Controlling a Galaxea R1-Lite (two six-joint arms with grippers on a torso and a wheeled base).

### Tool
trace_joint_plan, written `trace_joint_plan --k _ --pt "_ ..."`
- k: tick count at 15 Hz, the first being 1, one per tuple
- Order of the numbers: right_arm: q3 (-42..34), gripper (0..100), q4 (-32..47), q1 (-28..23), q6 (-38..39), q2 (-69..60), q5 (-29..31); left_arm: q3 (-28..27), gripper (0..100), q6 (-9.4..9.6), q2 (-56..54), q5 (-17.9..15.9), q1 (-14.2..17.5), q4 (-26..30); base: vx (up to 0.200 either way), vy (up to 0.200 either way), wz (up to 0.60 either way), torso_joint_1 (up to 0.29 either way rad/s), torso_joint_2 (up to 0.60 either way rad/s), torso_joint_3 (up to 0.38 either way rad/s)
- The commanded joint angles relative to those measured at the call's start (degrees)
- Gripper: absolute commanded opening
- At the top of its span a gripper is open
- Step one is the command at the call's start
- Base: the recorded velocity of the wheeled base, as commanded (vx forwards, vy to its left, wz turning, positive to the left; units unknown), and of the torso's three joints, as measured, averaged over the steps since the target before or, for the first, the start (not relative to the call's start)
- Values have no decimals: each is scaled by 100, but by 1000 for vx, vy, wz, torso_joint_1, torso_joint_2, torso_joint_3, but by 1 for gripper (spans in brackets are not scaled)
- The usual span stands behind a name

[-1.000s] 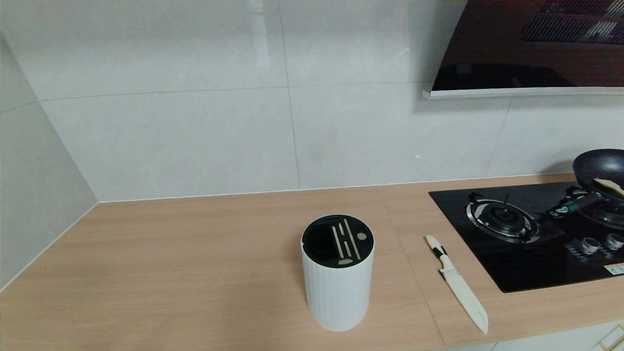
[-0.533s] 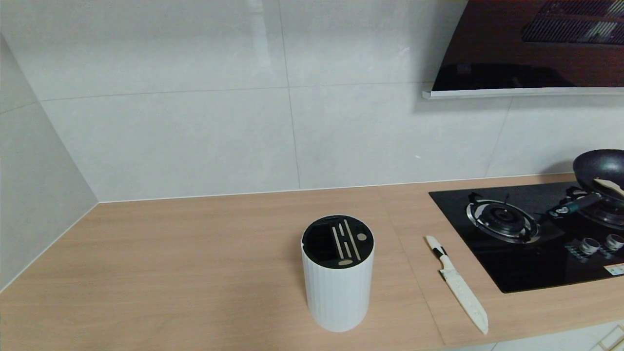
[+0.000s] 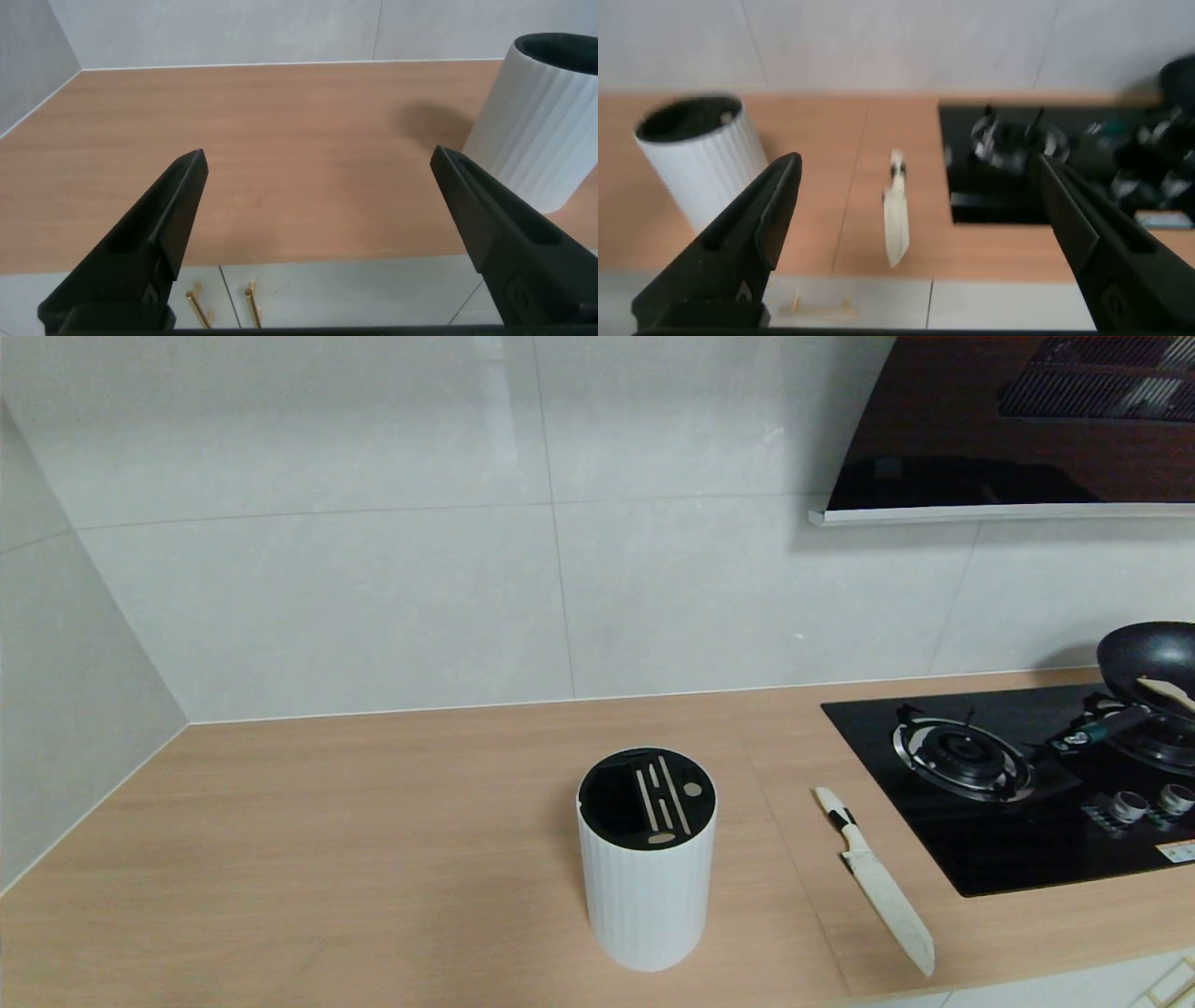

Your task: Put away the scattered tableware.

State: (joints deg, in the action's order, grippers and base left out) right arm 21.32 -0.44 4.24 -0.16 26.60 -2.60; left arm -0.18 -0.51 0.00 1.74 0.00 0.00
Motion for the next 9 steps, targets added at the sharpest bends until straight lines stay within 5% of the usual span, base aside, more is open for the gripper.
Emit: trace_joint_plan --k 1,9 --pt "962 100 -106 296 -11 2903 -74 1 100 -2 0 1 0 0 0 0 0 0 0 0" --pt "1893 100 -1055 376 -116 6358 -83 1 100 -2 0 1 0 0 0 0 0 0 0 0"
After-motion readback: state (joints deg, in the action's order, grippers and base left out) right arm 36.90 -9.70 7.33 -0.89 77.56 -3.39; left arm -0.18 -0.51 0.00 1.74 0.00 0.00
